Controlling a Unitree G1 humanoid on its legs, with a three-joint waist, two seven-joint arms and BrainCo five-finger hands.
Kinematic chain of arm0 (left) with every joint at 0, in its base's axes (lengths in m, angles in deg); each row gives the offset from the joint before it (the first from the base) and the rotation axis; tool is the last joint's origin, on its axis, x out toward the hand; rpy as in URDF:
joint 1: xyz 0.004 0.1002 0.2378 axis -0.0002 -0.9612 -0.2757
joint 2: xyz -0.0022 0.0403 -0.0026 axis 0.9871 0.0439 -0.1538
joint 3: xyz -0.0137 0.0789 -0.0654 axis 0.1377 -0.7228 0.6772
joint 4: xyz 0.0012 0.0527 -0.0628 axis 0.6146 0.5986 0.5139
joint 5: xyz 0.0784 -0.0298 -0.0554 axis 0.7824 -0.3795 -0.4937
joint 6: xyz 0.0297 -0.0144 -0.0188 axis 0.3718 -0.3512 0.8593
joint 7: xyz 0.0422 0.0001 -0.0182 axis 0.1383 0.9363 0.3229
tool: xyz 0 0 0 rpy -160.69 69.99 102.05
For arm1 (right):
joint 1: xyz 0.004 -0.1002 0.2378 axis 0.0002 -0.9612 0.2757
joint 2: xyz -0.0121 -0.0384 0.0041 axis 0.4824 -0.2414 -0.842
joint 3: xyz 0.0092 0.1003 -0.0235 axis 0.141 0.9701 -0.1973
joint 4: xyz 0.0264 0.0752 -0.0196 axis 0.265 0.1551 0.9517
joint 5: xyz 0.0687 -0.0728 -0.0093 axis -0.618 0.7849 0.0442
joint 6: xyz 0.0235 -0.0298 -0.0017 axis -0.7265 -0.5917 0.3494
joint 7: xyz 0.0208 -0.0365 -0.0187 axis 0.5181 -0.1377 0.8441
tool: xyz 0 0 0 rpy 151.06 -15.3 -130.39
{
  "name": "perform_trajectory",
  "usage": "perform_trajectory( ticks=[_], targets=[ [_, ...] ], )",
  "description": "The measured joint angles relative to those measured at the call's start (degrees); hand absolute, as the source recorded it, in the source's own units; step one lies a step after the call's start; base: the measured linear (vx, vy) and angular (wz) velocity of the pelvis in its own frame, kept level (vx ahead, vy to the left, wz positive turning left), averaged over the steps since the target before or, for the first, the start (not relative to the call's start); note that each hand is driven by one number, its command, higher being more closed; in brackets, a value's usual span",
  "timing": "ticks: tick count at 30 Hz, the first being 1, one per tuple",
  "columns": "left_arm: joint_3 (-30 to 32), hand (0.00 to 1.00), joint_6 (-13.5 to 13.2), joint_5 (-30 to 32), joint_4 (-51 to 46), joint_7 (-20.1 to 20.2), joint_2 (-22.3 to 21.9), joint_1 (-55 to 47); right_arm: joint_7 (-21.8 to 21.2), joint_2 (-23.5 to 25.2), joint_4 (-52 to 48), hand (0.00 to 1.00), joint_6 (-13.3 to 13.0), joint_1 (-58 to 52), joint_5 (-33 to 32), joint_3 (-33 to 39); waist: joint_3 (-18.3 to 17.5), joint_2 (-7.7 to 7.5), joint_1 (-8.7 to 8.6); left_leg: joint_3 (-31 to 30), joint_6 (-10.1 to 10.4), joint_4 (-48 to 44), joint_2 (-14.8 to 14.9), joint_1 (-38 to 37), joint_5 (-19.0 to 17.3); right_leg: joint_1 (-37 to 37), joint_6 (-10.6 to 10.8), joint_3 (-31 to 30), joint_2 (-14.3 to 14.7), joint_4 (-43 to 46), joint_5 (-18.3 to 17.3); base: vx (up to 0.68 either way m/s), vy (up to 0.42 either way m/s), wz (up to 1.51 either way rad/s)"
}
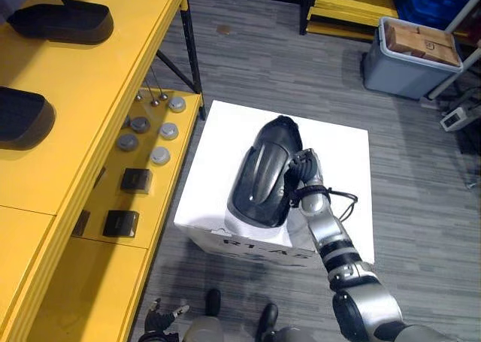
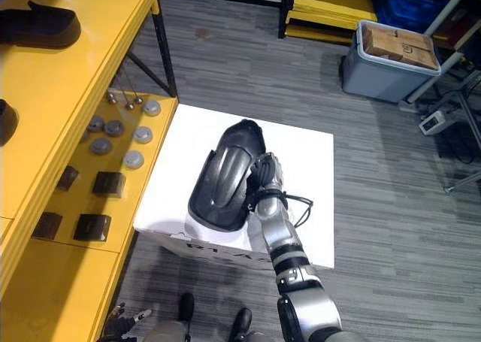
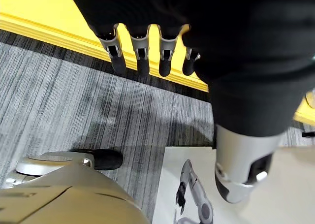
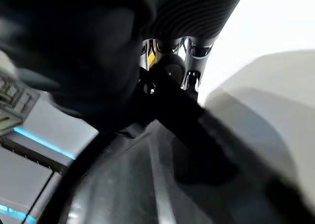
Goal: Walk over and take plastic housings, then place them on the shelf
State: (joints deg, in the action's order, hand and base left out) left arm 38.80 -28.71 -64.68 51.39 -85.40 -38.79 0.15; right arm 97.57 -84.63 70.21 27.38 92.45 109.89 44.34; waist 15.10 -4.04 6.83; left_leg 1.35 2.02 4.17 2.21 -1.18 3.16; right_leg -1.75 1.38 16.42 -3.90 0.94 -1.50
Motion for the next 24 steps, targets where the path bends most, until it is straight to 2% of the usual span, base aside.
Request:
perform_trajectory(
  ticks=[7,12,15,17,18,20,24],
  targets=[
    [2.88,0.00,-0.01,0.00,-0.03,0.06,-0.93,-1.27,1.49,0.01,-12.57,1.00,-0.55,-7.99,-0.11,0.44,-1.10,0.34,-1.35,-0.78,-0.02,-0.17,-0.49,-0.24,0.01,-0.33,0.26,0.56,-0.52,0.56,-0.18,-0.02,0.023,0.05],
    [4.64,0.00,-0.08,0.04,-0.93,0.00,-2.25,-2.37,2.62,-0.21,-17.79,1.00,-1.25,-11.84,-0.14,1.06,-3.52,1.65,-1.71,-1.58,-0.03,-0.38,-0.61,-0.29,0.01,-0.91,0.48,1.44,-0.68,0.59,-0.47,0.00,0.007,0.09],
    [4.64,0.00,-0.25,0.04,-6.99,-0.16,-2.82,-4.07,3.13,-0.72,-23.49,1.00,-3.46,-12.94,-0.25,1.00,-4.00,1.97,-1.73,-1.65,-0.03,-0.58,-0.38,-0.31,-0.02,-0.83,0.36,1.44,-0.53,1.08,-0.71,0.00,0.000,0.00],
    [4.82,0.00,-0.61,-0.01,-14.96,-0.62,-3.00,-5.89,3.69,-1.18,-25.72,1.00,-4.46,-13.24,-0.38,1.05,-4.77,1.98,-1.75,-1.70,-0.04,-0.62,-0.36,-0.33,-0.04,-0.18,0.11,1.45,-0.66,2.59,-1.53,0.00,0.000,0.00],
    [5.04,0.00,-0.70,-0.01,-16.37,-0.69,-3.13,-6.23,3.75,-1.15,-25.91,1.00,-4.51,-13.24,-0.38,1.04,-4.90,2.01,-1.78,-1.74,-0.05,-0.63,-0.40,-0.34,-0.04,-0.19,0.08,1.48,-0.66,2.63,-1.57,0.00,0.000,0.00],
    [6.99,0.00,-1.55,-0.02,-26.44,-1.86,-4.64,-7.49,3.79,-1.15,-27.22,1.00,-4.97,-13.62,-0.97,1.04,-6.01,2.14,-1.79,-1.79,-0.05,-0.64,-0.41,-0.42,-0.04,-0.25,0.13,1.54,-0.65,2.81,-1.79,0.00,0.000,0.00],
    [6.95,0.00,-3.79,0.00,-34.78,-2.75,-5.08,-7.66,3.77,-1.12,-28.17,1.00,-5.54,-13.93,-1.59,0.95,-7.55,2.67,-1.83,-2.13,-0.09,-0.69,-0.52,-0.48,-0.03,-0.35,0.17,1.77,-0.82,3.02,-1.98,0.01,0.002,0.03]
  ],
)
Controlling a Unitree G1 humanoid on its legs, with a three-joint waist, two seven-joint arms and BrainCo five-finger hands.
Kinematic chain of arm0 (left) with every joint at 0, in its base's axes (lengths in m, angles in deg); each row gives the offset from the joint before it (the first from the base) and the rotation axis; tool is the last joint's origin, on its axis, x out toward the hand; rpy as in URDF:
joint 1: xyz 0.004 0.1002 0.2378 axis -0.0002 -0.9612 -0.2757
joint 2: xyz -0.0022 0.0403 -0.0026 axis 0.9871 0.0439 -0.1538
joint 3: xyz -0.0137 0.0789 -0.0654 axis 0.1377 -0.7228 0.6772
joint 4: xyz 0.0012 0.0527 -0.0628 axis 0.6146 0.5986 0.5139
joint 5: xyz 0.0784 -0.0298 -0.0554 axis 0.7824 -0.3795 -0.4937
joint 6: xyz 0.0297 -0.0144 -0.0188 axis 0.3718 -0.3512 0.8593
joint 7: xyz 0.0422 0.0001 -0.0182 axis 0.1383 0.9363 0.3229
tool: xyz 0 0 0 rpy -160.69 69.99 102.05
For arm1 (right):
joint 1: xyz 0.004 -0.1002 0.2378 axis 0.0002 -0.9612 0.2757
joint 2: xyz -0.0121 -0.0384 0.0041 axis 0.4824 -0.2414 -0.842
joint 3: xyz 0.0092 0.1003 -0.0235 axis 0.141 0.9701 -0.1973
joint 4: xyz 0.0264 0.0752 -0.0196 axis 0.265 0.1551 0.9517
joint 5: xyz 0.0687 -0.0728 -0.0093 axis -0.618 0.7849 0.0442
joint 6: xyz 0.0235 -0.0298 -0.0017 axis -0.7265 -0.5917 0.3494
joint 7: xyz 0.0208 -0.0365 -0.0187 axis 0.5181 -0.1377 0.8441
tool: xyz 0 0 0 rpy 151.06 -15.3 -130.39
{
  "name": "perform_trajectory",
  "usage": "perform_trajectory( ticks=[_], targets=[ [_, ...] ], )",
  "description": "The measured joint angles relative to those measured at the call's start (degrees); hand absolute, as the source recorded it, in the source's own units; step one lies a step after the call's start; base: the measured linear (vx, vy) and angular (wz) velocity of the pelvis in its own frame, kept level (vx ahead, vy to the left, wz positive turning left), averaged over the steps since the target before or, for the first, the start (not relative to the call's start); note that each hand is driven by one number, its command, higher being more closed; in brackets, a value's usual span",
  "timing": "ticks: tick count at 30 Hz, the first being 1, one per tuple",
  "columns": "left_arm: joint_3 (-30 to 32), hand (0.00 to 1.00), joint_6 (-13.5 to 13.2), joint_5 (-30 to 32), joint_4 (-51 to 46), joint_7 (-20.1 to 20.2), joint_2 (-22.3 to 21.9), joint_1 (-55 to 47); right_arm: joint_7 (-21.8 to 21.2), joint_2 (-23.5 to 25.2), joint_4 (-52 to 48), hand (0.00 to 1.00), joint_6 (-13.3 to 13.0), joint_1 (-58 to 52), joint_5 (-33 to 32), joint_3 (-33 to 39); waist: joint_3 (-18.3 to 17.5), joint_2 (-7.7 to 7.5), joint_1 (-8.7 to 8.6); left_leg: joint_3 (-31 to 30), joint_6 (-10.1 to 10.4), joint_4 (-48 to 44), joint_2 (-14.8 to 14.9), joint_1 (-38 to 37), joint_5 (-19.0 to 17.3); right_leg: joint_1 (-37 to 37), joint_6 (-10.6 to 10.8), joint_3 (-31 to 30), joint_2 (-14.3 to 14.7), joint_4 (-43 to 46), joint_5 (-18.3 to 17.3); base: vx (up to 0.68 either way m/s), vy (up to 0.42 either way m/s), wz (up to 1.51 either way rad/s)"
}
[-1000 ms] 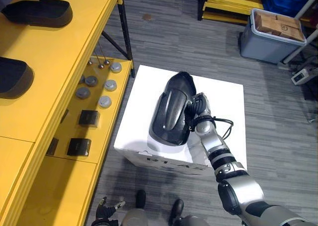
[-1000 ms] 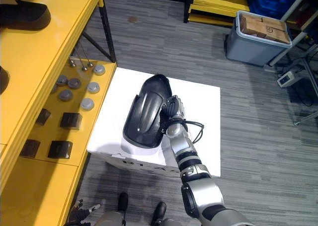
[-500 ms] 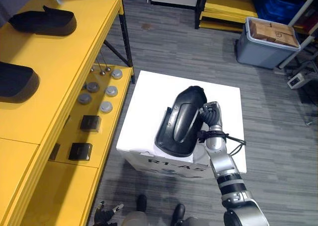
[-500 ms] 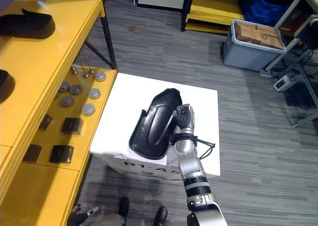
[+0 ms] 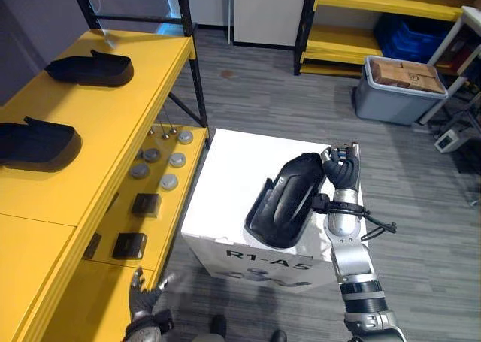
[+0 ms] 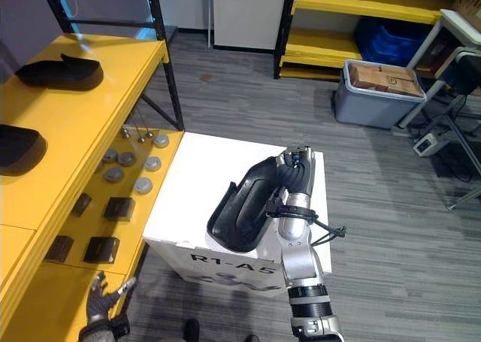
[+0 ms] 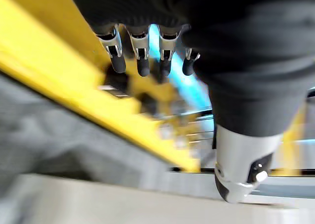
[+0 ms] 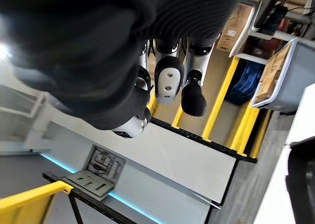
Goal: Walk over and take plastic housings, then place them on the shelf
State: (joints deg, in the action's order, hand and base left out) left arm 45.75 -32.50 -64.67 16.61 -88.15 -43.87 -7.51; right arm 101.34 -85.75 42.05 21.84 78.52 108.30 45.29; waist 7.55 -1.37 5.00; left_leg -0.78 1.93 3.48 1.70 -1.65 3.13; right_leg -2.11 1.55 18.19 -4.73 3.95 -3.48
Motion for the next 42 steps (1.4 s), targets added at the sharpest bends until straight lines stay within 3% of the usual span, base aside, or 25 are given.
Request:
perform_trajectory(
  ticks=[1,9,16,26,37,42],
  targets=[
    [0.02,0.00,-0.14,-0.01,-0.43,-0.03,0.00,0.11,-0.01,0.00,0.00,0.00,0.00,0.00,0.00,0.00,-0.12,0.05,-0.01,-0.04,0.00,-0.02,0.00,-0.02,0.00,-0.06,0.00,0.03,-0.02,0.00,0.00,0.00,0.000,0.00],
    [1.13,0.00,-0.02,1.16,0.51,-0.05,-1.39,-0.07,-1.40,0.06,-0.01,0.00,0.00,-0.15,0.00,-0.26,-0.62,0.06,-0.33,-0.49,-0.25,-0.17,0.04,-1.07,-0.15,-1.37,0.00,0.31,0.04,-0.31,-0.01,0.00,0.001,0.02],
    [1.66,0.00,1.22,1.24,7.63,0.14,-1.85,-0.64,-2.51,0.17,-2.98,0.00,0.00,-4.29,0.06,-1.25,-1.91,-0.01,-0.74,0.44,-0.71,-0.16,0.13,-0.95,-0.55,-0.96,0.01,-0.43,0.13,-0.55,0.01,0.01,0.005,-0.06],
    [-2.46,0.00,3.16,1.73,21.64,0.49,-1.53,0.58,-2.52,1.87,-2.72,0.00,0.15,-14.74,2.67,-2.46,-2.00,0.06,-1.21,0.83,-0.35,-0.28,0.39,-1.02,-0.81,-0.85,0.03,-0.94,0.36,-0.45,-0.05,0.00,0.000,-0.02],
    [-4.59,0.00,3.41,1.71,28.08,0.54,-0.02,1.14,-1.45,4.59,10.74,0.00,4.95,-17.63,4.22,-1.10,-2.85,1.05,-1.33,1.05,0.31,-0.13,0.81,-0.95,-1.25,-0.85,0.00,-1.15,0.88,-1.34,0.00,0.00,0.001,-0.01],
    [-4.66,0.00,3.50,1.71,28.41,0.54,0.16,1.19,0.02,5.40,13.77,0.00,5.37,-16.70,5.38,0.03,-3.03,0.84,-1.36,0.57,0.39,0.23,0.44,-1.00,-1.30,-1.41,0.03,-0.32,0.91,-2.54,0.06,0.03,0.006,0.07]
  ],
)
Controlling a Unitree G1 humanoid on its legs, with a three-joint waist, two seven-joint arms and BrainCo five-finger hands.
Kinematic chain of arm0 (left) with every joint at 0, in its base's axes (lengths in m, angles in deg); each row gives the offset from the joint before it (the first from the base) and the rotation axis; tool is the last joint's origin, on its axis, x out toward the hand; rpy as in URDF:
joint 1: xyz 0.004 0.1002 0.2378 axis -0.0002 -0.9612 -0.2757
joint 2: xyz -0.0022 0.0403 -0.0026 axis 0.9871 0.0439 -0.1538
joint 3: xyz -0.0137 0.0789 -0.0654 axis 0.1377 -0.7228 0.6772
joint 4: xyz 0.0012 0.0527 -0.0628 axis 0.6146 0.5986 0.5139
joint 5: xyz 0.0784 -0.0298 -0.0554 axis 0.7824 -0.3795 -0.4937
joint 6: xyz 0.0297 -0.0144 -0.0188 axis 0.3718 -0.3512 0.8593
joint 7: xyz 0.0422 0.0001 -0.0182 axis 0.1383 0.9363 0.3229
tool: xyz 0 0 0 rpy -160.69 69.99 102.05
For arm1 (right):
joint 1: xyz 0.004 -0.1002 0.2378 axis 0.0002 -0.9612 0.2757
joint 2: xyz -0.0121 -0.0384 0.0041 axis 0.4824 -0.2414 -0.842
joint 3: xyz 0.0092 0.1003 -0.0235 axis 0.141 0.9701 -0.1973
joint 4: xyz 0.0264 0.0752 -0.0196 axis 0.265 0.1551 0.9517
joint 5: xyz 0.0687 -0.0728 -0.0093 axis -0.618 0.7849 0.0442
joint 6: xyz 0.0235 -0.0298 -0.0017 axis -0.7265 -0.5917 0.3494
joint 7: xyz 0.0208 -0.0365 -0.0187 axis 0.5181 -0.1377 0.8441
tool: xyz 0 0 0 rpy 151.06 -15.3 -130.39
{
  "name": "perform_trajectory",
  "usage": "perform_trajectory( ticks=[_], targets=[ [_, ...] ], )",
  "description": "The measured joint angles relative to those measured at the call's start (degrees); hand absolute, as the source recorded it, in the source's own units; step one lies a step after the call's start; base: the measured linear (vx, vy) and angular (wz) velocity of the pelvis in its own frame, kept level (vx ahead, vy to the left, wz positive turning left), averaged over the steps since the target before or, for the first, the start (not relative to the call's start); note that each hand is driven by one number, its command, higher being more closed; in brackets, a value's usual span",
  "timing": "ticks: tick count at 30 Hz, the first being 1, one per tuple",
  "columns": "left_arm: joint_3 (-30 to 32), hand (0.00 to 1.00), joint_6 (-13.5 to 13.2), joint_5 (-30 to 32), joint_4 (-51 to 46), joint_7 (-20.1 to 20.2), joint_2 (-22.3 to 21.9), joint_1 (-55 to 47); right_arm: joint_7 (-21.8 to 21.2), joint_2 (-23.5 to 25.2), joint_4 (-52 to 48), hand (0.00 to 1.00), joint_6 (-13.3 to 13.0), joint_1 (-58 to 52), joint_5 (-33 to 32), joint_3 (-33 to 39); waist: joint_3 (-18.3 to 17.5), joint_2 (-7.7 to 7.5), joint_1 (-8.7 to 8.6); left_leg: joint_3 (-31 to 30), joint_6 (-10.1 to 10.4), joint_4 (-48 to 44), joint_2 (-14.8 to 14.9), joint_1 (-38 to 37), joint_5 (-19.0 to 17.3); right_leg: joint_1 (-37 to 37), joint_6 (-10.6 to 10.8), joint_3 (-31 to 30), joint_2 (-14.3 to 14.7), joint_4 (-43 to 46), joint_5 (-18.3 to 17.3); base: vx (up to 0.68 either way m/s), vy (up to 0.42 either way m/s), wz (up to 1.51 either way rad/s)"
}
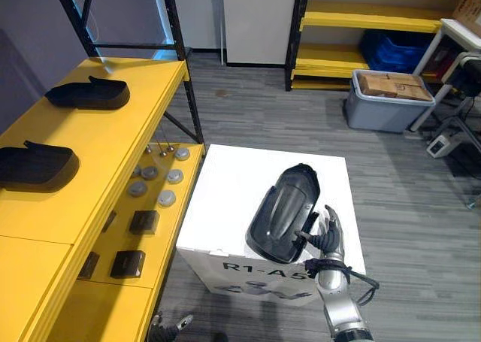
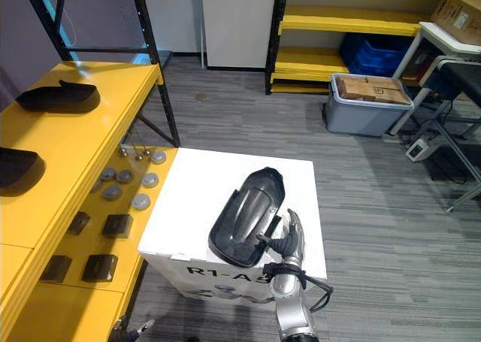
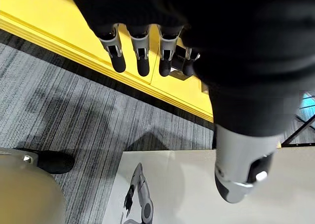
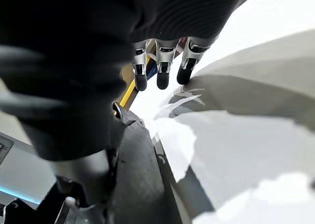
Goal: Walk over and take plastic housings, then place them on the shelf
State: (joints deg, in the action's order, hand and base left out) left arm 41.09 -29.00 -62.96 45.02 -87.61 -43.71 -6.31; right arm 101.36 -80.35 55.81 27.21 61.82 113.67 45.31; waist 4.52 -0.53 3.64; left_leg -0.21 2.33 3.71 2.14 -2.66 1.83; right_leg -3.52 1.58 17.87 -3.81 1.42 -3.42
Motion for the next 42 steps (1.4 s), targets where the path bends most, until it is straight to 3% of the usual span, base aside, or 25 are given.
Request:
perform_trajectory(
  ticks=[11,25,26,34,42],
  targets=[
    [-0.12,0.00,0.01,0.00,0.30,0.19,0.26,0.02,0.82,0.04,7.14,0.00,1.32,6.87,2.45,1.61,-0.06,-0.17,0.10,0.01,-0.07,0.39,-0.02,-0.07,0.06,-0.37,-0.07,0.01,0.24,-1.19,0.82,0.00,0.001,0.00],
    [-1.12,0.00,-0.01,-0.05,0.62,1.23,1.68,0.08,-1.42,-0.88,13.86,0.00,2.02,15.98,2.16,-0.93,1.35,-1.36,0.19,-0.06,-0.23,1.21,-0.02,-0.53,0.47,-1.59,-0.10,0.17,0.75,-2.93,1.57,0.00,0.000,0.00],
    [-1.12,0.00,-0.01,-0.07,0.64,1.22,1.68,0.08,-1.64,-0.81,14.34,1.00,2.03,16.77,2.14,-1.26,1.38,-1.37,0.27,-0.07,-0.23,1.21,-0.02,-0.53,0.47,-1.61,-0.10,0.18,0.75,-2.94,1.57,0.00,0.000,0.00],
    [-1.24,0.00,0.02,-0.31,0.69,1.20,2.24,0.14,-3.65,-1.08,19.43,1.00,4.45,24.01,10.29,-3.53,2.62,-1.90,0.54,-0.07,-0.24,1.21,-0.01,-0.59,0.48,-1.68,-0.15,0.17,0.77,-2.98,1.67,0.00,0.000,0.00],
    [-1.26,0.00,0.02,-0.66,0.69,1.18,2.34,0.94,-6.05,-1.36,21.12,1.00,4.57,26.34,10.93,-5.76,4.12,-2.07,1.01,-0.12,-0.25,1.22,-0.08,-0.62,0.48,-1.91,-0.15,0.32,0.72,-3.21,1.67,0.00,0.000,0.00]
  ],
)
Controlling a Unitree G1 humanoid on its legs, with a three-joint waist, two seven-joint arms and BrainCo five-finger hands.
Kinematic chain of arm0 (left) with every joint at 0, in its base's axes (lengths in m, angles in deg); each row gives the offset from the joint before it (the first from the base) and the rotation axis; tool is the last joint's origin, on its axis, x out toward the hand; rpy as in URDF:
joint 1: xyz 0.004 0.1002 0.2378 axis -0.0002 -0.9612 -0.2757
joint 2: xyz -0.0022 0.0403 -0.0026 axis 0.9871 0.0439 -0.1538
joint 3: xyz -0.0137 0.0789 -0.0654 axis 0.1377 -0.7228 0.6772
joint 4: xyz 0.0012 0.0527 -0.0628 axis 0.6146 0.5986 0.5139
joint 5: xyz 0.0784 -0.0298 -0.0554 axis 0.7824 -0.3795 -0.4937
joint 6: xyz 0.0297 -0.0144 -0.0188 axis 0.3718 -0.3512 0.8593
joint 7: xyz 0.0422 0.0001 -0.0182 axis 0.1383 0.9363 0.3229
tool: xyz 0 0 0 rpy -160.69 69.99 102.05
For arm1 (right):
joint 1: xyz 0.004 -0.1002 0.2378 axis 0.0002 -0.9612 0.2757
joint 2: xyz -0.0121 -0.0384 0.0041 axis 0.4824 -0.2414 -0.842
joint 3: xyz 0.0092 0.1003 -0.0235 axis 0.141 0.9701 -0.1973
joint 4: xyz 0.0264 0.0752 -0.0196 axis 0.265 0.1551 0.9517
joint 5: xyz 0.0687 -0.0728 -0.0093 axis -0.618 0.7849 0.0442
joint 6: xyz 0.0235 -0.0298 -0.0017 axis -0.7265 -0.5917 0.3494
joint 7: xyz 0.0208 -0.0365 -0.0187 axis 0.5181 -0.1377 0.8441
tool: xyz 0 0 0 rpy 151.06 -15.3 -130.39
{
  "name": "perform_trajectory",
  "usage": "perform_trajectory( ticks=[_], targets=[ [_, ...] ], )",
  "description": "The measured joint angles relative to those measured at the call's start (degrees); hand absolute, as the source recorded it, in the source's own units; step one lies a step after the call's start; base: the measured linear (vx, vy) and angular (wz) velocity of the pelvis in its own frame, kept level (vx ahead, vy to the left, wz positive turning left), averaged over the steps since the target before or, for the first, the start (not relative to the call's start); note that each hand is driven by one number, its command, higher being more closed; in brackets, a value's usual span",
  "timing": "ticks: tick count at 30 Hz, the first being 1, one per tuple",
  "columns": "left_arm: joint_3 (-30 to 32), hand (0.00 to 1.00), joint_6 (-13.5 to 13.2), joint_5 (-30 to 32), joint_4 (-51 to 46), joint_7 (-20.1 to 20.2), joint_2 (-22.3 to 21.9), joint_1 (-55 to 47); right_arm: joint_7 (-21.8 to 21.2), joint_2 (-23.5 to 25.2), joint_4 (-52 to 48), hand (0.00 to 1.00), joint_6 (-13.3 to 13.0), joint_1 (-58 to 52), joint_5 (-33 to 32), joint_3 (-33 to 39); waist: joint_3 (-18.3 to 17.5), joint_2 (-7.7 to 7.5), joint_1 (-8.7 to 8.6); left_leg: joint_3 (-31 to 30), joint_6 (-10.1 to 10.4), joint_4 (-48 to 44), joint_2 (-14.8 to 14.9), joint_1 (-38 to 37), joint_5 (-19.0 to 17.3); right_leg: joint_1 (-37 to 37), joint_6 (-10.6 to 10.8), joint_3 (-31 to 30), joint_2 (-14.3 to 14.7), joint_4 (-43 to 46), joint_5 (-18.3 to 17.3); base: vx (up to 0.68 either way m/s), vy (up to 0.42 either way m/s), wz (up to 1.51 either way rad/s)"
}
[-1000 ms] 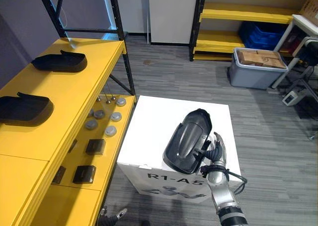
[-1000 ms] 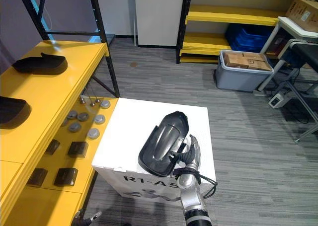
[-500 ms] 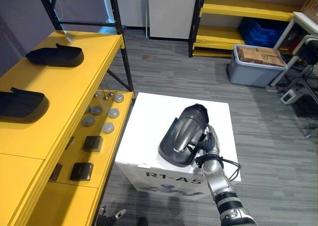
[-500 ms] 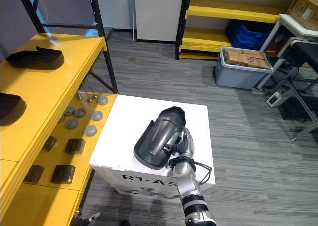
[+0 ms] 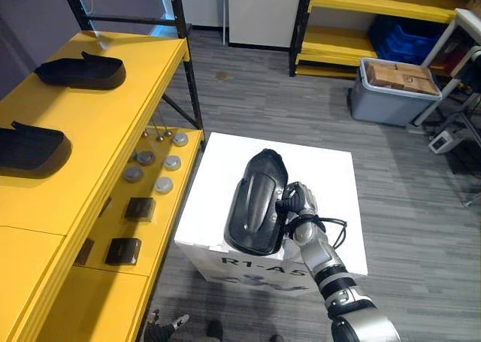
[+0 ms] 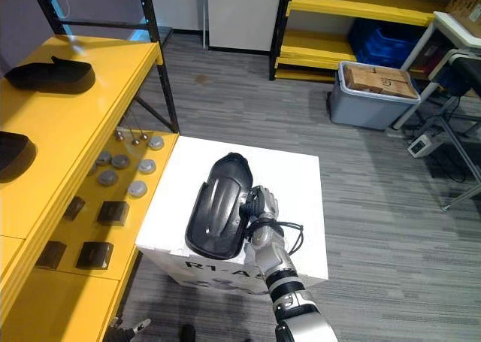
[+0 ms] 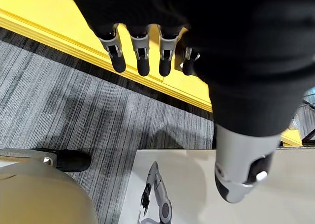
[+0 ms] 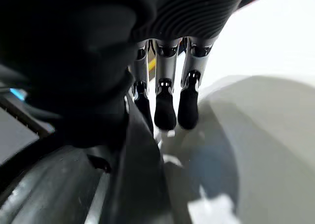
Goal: Walk over and take plastic housings, then place them on the shelf
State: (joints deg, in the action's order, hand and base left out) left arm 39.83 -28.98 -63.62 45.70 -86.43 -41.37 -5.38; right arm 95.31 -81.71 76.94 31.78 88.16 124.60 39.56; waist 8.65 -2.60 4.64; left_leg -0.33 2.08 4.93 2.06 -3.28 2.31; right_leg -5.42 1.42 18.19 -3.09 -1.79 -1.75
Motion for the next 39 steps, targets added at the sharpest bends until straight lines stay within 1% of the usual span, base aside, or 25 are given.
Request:
perform_trajectory(
  ticks=[7,9,11,15,17,20,21,24,26,27,28,31,32,33,35,36,38,39],
  targets=[
    [0.04,0.00,-0.01,-0.07,-0.28,0.01,-0.03,0.33,-0.94,-0.08,-0.52,1.00,0.02,0.19,-0.11,1.16,0.64,-0.04,0.30,0.02,0.00,-0.01,-0.07,0.01,0.00,-0.03,0.00,0.01,-0.20,-0.05,0.00,0.00,0.000,0.00],
    [0.12,0.00,-0.02,-0.07,-0.40,0.04,-0.09,0.32,-0.94,-0.26,-1.49,1.00,0.03,-0.01,-1.22,1.58,0.68,-0.04,0.31,0.01,0.01,-0.01,-0.07,0.02,0.01,-0.02,0.01,0.01,-0.22,-0.04,0.00,0.00,0.000,0.00],
    [0.23,0.00,-0.02,-0.06,-0.98,0.10,-0.21,0.30,-0.79,-0.40,-6.99,1.00,0.02,-1.83,-1.86,2.70,1.05,-0.05,0.43,-0.02,0.01,-0.02,-0.07,0.01,0.03,-0.01,0.01,0.01,-0.25,0.02,-0.01,0.00,0.000,0.00],
    [0.27,0.00,-0.03,-0.05,-1.54,0.10,-0.32,0.24,0.80,-0.77,-13.99,1.00,-0.13,-4.04,-3.80,4.07,1.14,0.01,0.34,-0.01,-0.01,-0.03,-0.14,-0.03,0.06,0.06,0.03,-0.01,-0.37,0.29,-0.02,0.00,0.000,0.00],
    [0.31,0.00,-0.05,-0.05,-2.38,0.09,-0.36,0.11,2.64,-1.20,-17.46,1.00,-1.04,-5.05,-5.07,4.64,1.15,0.02,0.16,-0.01,-0.02,-0.16,-0.20,-0.04,0.08,0.05,0.03,-0.03,-0.46,0.38,-0.03,0.00,0.000,0.00],
    [0.29,0.00,-0.14,-0.04,-3.31,0.09,-0.42,-0.07,3.29,-1.54,-20.99,1.00,-1.42,-5.62,-5.52,4.55,1.15,0.03,-0.16,0.02,-0.02,-0.45,-0.06,0.03,0.08,0.17,0.12,-0.15,-0.53,0.72,-0.16,0.00,0.000,0.00],
    [0.29,0.00,-0.27,-0.04,-3.87,0.09,-0.51,-0.09,3.73,-1.96,-23.97,1.00,-2.50,-6.69,-6.13,4.49,1.17,0.05,-0.16,0.02,-0.03,-0.63,-0.05,0.08,0.07,0.32,0.14,-0.19,-0.59,1.14,-0.35,0.00,0.000,0.00],
    [0.32,0.00,-0.30,-0.02,-6.82,0.01,-1.22,-0.93,4.44,-2.01,-28.07,1.00,-3.59,-7.79,-6.71,4.50,1.17,0.05,-0.28,0.03,-0.05,-0.85,-0.01,0.05,0.04,0.54,0.19,-0.28,-0.72,1.88,-0.65,0.00,0.000,0.00],
    [1.58,0.00,-0.41,-0.02,-13.48,-0.17,-3.12,-2.19,4.94,-2.62,-31.47,1.00,-4.21,-8.60,-6.71,4.49,1.16,0.04,-0.23,0.01,-0.13,-0.99,-0.07,-0.01,-0.05,0.70,0.13,-0.28,-0.90,2.49,-0.92,0.00,0.000,0.00],
    [2.28,0.00,-0.43,-0.02,-18.93,-0.45,-4.10,-3.31,5.05,-3.03,-33.06,1.00,-4.92,-8.90,-6.70,4.33,1.16,0.04,-0.22,0.00,-0.23,-1.11,-0.06,-0.02,-0.12,0.71,0.14,-0.28,-0.96,2.64,-0.92,0.00,0.000,0.00],
    [2.37,0.00,-0.55,-0.02,-21.90,-0.59,-4.34,-3.81,5.06,-3.17,-33.78,1.00,-5.09,-8.92,-6.69,4.30,1.16,0.05,-0.25,0.00,-0.26,-1.23,-0.08,-0.03,-0.14,0.69,0.15,-0.29,-1.01,2.72,-0.93,0.00,0.000,0.00],
    [3.64,0.00,-1.66,0.01,-38.40,-1.87,-4.60,-4.92,5.29,-4.13,-37.55,1.00,-5.52,-8.92,-6.60,4.31,1.08,0.09,-0.27,-0.07,-0.35,-1.57,-0.19,-0.13,-0.19,0.59,0.25,-0.22,-1.24,3.27,-1.10,0.00,0.000,0.00],
    [3.89,0.00,-2.07,0.02,-41.26,-2.09,-4.54,-4.96,5.30,-4.21,-38.21,1.00,-5.53,-8.93,-6.61,4.32,1.07,0.10,-0.31,-0.09,-0.36,-1.61,-0.23,-0.20,-0.20,0.51,0.25,-0.20,-1.26,3.27,-1.10,0.00,0.000,0.00],
    [4.32,0.00,-3.08,0.09,-46.36,-2.51,-4.49,-4.89,5.36,-4.24,-39.27,1.00,-5.60,-8.92,-6.60,4.34,0.98,0.13,-0.42,-0.14,-0.38,-1.74,-0.33,-0.27,-0.20,0.35,0.25,-0.16,-1.34,3.28,-1.10,0.00,0.000,0.00],
    [4.21,0.00,-3.48,0.17,-54.47,-3.26,-4.49,-4.27,5.43,-4.57,-39.67,1.00,-5.84,-8.93,-6.61,4.35,0.60,0.34,-0.76,-0.36,-0.39,-1.82,-0.48,-0.55,-0.19,-0.05,0.26,-0.01,-1.47,3.27,-1.11,-0.01,0.013,0.04],
    [4.08,0.00,-3.63,0.20,-56.54,-3.36,-4.48,-4.07,5.43,-4.70,-39.78,1.00,-5.83,-8.93,-6.61,4.34,0.55,0.43,-0.82,-0.42,-0.39,-1.82,-0.52,-0.75,-0.19,-0.26,0.28,0.04,-1.50,3.27,-1.12,-0.01,0.013,0.04],
    [2.92,0.00,-5.15,1.31,-62.99,-4.26,-4.28,-2.83,5.36,-5.59,-41.69,1.00,-5.94,-8.97,-6.61,3.76,-0.29,1.00,-0.93,-0.49,-0.42,-1.82,-0.57,-1.14,-0.18,-0.65,0.31,0.08,-1.54,3.27,-1.14,0.00,0.000,0.00],
    [2.43,0.00,-5.49,1.31,-64.52,-4.33,-4.17,-2.71,5.35,-5.81,-42.34,1.00,-6.17,-8.98,-6.61,3.48,-0.57,1.15,-0.98,-0.50,-0.42,-1.82,-0.57,-1.15,-0.18,-0.67,0.31,0.08,-1.54,3.27,-1.14,0.00,0.000,0.00]
  ],
)
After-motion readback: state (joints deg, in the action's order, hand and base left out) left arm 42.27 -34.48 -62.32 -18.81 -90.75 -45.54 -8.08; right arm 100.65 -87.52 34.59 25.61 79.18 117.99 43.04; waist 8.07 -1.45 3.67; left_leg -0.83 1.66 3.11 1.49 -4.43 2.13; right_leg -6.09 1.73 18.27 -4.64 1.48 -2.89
